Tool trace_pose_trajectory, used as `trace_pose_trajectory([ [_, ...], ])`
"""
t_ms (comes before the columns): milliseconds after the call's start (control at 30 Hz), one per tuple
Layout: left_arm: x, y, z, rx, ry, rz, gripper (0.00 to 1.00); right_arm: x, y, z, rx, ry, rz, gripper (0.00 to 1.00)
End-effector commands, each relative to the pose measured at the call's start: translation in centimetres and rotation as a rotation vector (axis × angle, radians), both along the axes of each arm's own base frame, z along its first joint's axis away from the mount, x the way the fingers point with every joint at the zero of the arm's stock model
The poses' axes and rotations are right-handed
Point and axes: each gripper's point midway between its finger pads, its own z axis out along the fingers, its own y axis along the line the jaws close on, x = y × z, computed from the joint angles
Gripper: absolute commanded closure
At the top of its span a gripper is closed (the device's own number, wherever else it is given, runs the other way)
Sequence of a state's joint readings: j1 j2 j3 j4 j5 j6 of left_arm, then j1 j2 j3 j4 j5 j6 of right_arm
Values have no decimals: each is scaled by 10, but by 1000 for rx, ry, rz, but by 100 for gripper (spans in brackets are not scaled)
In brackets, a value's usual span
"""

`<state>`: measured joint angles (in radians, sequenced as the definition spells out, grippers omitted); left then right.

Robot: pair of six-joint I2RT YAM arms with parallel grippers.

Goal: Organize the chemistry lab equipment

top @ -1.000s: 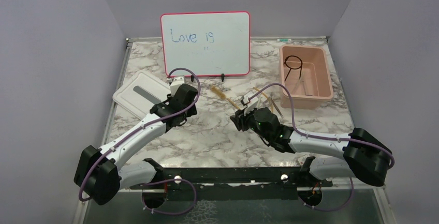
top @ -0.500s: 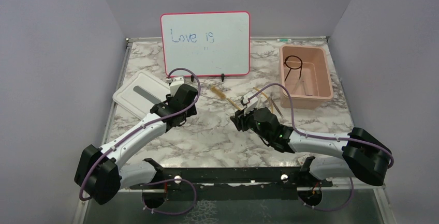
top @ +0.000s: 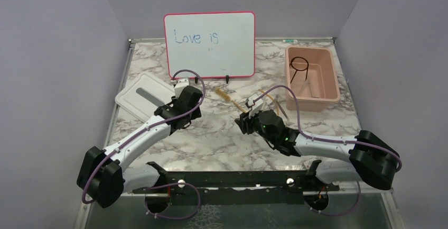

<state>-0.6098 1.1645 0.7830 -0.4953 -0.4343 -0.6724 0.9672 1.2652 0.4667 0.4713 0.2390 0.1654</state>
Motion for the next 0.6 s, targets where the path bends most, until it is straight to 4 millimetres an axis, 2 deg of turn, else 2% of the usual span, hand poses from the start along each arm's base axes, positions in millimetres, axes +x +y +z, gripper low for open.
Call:
trace_pose_trajectory([
  [0,1,-6,-7,-25,6,-25,51,6,6,14,39,-24,-16,57],
  [433,4,-10,-8,-30,10,-38,51,7,5,13,37,-24,-22,57],
  [567,7,-10,4,-38,-21,-38,50,8,3,16,44,-29,-35,57],
])
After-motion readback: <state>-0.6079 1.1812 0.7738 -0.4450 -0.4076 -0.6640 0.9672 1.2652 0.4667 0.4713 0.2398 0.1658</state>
